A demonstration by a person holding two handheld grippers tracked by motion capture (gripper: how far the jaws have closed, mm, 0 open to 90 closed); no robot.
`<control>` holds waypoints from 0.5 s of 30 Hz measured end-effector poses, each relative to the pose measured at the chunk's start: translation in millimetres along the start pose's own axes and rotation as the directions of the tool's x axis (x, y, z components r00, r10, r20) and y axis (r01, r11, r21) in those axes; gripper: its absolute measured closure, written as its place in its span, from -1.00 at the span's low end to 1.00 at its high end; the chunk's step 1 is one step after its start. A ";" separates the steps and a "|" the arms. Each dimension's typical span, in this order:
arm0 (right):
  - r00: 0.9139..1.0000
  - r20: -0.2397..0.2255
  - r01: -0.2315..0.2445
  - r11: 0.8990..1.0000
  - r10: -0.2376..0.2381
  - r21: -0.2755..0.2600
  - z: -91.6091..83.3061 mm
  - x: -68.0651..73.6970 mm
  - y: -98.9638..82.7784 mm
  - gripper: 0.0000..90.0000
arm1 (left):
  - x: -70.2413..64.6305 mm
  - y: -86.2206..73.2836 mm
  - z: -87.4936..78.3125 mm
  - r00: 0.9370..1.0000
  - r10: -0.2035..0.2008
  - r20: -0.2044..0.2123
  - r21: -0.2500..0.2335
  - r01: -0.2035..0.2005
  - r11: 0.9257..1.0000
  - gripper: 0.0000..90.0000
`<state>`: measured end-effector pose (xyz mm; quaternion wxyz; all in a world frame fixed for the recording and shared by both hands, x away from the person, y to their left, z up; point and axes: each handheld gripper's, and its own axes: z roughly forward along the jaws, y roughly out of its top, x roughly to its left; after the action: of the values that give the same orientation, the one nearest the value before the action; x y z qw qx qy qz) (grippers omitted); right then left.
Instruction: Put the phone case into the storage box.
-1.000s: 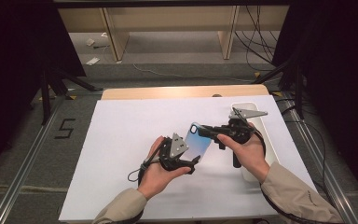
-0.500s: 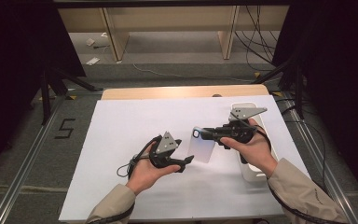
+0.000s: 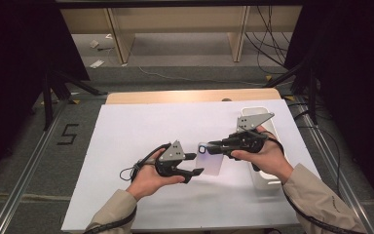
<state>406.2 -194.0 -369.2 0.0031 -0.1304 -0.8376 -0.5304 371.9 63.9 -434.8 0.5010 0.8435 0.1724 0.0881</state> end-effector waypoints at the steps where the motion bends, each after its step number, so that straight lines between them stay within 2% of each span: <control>1: 1.000 -0.010 0.004 1.000 -0.004 0.006 0.1 0.6 0.2 0.81 | -0.4 0.0 0.0 1.000 0.011 0.013 0.002 -0.011 1.000 0.03; 4: 0.999 -0.046 0.020 1.000 -0.019 0.019 1.5 2.7 0.9 0.81 | -2.0 0.2 1.3 0.998 0.035 0.054 0.000 -0.035 0.999 0.09; 8: 0.996 -0.080 0.031 0.999 -0.028 0.032 4.3 4.7 0.8 0.81 | -5.4 -0.4 4.3 0.992 0.054 0.112 0.003 -0.055 0.998 0.22; 13: 0.992 -0.118 0.039 0.998 -0.034 0.045 5.5 6.4 0.5 0.80 | -5.5 -0.9 3.5 0.989 0.059 0.134 0.001 -0.060 0.998 0.53; 15: 0.991 -0.129 0.037 0.998 -0.032 0.042 5.5 6.6 0.5 0.80 | -5.2 -1.0 2.7 0.988 0.054 0.146 0.000 -0.054 0.999 0.57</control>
<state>400.7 -187.5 -370.2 0.0508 -0.0813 -0.8495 -0.5188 367.7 60.2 -436.8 0.5082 0.8530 0.1126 0.0392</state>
